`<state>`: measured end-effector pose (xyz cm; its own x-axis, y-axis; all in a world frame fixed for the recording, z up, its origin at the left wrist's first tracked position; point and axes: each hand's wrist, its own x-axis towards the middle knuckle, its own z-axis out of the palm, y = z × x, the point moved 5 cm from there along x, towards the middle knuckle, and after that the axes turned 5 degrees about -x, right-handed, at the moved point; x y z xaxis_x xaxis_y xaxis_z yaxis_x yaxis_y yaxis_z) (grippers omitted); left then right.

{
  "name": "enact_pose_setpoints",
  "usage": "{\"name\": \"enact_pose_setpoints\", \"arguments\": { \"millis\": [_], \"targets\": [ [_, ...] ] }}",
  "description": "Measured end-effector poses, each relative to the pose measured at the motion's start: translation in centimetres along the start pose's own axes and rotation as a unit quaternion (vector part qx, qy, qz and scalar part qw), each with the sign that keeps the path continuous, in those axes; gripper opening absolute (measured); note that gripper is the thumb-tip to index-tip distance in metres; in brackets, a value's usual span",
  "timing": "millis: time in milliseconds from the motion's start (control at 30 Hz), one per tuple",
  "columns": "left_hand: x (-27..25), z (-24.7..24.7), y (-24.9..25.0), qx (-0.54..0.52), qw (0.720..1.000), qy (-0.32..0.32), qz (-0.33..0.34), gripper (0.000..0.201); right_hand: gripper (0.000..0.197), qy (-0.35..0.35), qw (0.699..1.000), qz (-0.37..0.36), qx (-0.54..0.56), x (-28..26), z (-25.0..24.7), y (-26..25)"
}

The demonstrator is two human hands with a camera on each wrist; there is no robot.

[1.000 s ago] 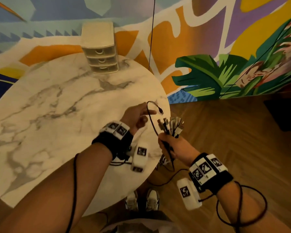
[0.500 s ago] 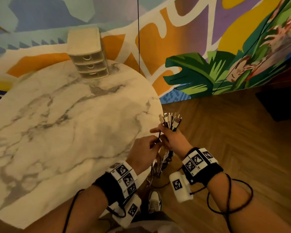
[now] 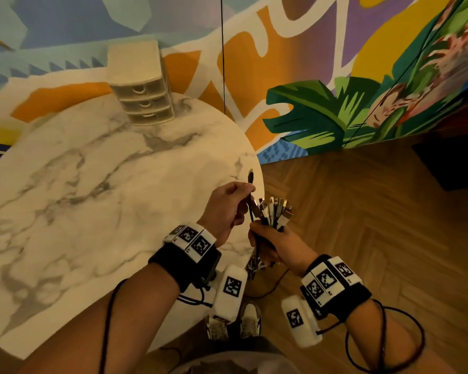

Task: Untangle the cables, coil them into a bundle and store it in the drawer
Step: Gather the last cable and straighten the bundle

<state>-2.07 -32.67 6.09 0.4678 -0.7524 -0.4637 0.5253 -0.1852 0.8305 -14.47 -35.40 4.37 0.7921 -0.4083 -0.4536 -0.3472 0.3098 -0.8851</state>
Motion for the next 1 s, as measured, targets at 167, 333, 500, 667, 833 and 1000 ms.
{"name": "enact_pose_setpoints", "arguments": {
  "millis": [167, 333, 500, 667, 833, 1000],
  "targets": [
    [-1.8, 1.4, 0.4, 0.127, 0.982, 0.007, 0.139, 0.013, 0.039, 0.072, 0.990, -0.023, 0.123, -0.1, -1.1, 0.0],
    [-2.8, 3.1, 0.6, 0.288, 0.927, -0.046, 0.234, 0.007, 0.017, 0.053, 0.984, -0.033, 0.167, -0.5, -1.5, -0.7],
    [-3.1, 4.1, 1.5, 0.308, 0.917, -0.078, 0.242, 0.017, 0.030, 0.068, 0.996, -0.051, 0.040, -0.9, -1.6, -1.9],
    [-2.9, 3.5, 1.1, 0.192, 0.965, -0.088, 0.156, 0.027, 0.033, 0.198, 0.961, -0.114, -0.157, -1.5, -3.5, -4.7],
    [-4.9, 7.5, 0.0, 0.255, 0.933, -0.242, 0.083, 0.050, 0.026, 0.246, 0.897, -0.228, -0.286, -2.8, -3.8, -8.9],
    [-5.0, 11.1, 2.2, 0.154, 0.957, -0.213, 0.120, 0.030, 0.025, 0.142, 0.946, -0.235, -0.171, -4.6, -3.8, -12.7]
  ]
}}
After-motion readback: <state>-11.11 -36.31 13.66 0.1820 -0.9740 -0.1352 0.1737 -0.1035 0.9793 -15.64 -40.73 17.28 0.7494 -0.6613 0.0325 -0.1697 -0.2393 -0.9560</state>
